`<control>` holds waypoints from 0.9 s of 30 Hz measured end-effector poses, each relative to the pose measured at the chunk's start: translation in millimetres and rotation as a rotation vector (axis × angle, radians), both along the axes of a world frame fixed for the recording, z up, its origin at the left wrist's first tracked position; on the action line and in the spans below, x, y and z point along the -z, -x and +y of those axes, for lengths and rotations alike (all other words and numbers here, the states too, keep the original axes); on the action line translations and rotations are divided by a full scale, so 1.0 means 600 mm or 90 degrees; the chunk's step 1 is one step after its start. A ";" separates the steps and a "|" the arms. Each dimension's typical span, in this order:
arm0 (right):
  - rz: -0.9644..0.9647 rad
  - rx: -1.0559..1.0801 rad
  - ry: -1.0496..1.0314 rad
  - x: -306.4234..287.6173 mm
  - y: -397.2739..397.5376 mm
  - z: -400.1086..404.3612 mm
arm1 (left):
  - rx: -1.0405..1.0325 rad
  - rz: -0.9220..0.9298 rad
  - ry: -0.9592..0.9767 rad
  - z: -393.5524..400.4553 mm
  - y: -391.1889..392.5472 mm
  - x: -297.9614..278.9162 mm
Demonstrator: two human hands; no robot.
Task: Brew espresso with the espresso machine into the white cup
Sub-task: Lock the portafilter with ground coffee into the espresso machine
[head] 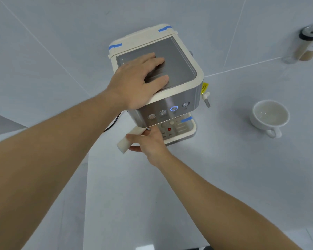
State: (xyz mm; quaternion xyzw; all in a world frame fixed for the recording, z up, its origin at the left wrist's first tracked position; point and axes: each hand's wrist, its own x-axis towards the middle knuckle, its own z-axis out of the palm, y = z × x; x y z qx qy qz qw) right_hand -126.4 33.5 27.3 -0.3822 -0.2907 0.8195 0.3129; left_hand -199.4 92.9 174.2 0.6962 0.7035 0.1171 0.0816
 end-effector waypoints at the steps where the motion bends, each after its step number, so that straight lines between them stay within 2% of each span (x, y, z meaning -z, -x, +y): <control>1: 0.006 0.011 0.001 -0.002 0.008 0.001 | 0.000 -0.001 0.000 0.000 0.000 0.000; 6: 0.003 0.041 -0.003 0.002 0.018 -0.004 | 0.000 0.001 -0.001 -0.002 -0.003 -0.001; 12: 0.008 -0.041 -0.026 0.011 -0.040 -0.013 | -0.001 -0.001 -0.010 -0.003 -0.002 -0.002; 17: 0.045 -0.054 0.018 0.002 -0.100 -0.017 | -0.010 0.030 0.023 0.000 -0.006 -0.001; 22: -0.079 -0.086 -0.038 -0.015 -0.135 -0.009 | -0.004 0.044 0.044 -0.003 -0.009 -0.005; 27: -0.148 -0.200 -0.068 -0.021 -0.186 0.032 | 0.005 0.054 0.047 -0.005 -0.006 -0.005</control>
